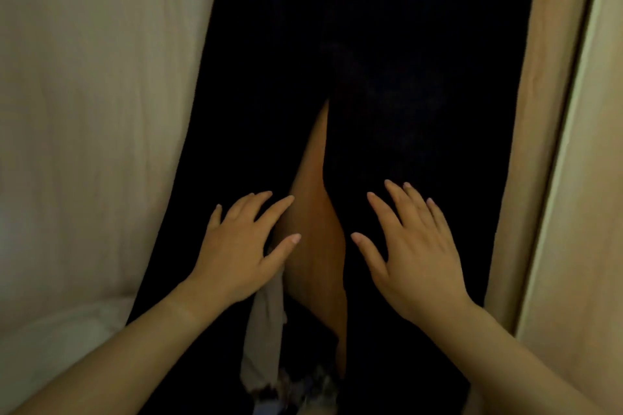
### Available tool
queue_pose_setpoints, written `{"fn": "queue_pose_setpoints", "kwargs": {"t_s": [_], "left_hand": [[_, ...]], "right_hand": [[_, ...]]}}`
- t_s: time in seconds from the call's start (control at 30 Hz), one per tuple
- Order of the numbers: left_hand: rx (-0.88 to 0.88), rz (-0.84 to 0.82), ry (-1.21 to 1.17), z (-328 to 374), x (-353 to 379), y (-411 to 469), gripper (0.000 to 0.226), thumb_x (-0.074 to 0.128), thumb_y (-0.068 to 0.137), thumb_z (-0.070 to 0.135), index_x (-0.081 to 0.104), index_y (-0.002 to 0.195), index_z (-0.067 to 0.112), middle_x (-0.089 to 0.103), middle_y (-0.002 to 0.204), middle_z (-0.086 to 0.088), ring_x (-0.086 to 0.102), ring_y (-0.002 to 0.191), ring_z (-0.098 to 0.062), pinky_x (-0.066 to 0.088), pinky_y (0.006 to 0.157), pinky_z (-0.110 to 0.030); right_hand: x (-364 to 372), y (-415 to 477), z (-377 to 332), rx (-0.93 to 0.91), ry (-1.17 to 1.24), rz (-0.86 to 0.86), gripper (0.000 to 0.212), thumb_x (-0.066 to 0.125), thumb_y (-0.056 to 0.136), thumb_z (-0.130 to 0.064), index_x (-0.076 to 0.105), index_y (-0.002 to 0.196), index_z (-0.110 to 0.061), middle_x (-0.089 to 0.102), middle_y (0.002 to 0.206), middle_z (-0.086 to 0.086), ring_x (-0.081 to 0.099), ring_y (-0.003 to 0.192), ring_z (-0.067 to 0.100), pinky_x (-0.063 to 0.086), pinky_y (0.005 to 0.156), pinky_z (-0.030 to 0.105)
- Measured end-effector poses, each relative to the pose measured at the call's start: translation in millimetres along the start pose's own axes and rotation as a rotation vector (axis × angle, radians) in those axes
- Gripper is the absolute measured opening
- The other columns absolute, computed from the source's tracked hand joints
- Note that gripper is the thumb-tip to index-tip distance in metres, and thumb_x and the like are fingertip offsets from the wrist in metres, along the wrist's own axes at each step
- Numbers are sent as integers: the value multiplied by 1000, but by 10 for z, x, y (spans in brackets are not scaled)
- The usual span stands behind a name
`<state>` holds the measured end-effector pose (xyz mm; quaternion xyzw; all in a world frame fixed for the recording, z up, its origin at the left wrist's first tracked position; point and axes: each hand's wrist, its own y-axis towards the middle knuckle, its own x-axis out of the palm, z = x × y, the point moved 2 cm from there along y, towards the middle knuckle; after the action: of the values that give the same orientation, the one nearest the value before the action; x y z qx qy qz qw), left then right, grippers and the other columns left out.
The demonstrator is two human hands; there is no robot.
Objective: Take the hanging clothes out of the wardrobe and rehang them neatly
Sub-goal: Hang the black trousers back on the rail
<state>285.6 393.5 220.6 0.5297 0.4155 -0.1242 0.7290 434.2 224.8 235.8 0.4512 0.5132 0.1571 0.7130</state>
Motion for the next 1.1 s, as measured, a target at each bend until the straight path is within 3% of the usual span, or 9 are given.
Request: {"fn": "queue_pose_setpoints", "kwargs": {"t_s": [0.13,0.3,0.43,0.57,0.77,1.1], "left_hand": [[0,-115,16,163,260,-687,76,1,83,74,32,142,36,37,148,1,32,137,-22,22,108,-54],[13,-246,-50,461,544,-1512,65,13,91,66,38,139,31,47,139,1,43,127,-21,33,104,-52],[36,-383,-171,797,721,-2070,64,20,90,64,45,137,28,48,138,0,45,125,-22,28,106,-53],[152,-493,-202,1260,868,-2560,59,32,91,57,49,133,20,52,135,-5,46,124,-28,31,106,-45],[262,-723,-347,2338,1150,-3233,62,25,89,65,47,133,27,51,135,0,48,121,-22,39,98,-53],[674,-913,-519,4861,950,-4265,65,27,83,60,51,132,25,52,135,-4,48,123,-27,37,102,-48]], "right_hand": [[187,-864,-110,52,117,-148,62,27,92,-56,48,136,-17,43,144,8,36,136,25,24,110,41],[348,-1917,-100,221,285,-373,67,25,91,-60,48,136,-16,43,144,7,38,134,27,40,103,49],[260,-2725,-6,308,299,-515,66,23,92,-62,45,137,-20,42,145,4,38,133,26,41,102,47],[-27,-3524,142,446,316,-622,67,19,92,-62,47,135,-18,46,141,10,43,129,31,40,102,47],[-792,-4712,564,721,225,-739,64,25,91,-62,48,133,-19,46,141,6,41,130,31,39,100,51],[-2942,-6494,1476,1214,-68,-624,73,19,86,-68,51,131,-20,46,141,5,40,132,27,34,103,55]]}}
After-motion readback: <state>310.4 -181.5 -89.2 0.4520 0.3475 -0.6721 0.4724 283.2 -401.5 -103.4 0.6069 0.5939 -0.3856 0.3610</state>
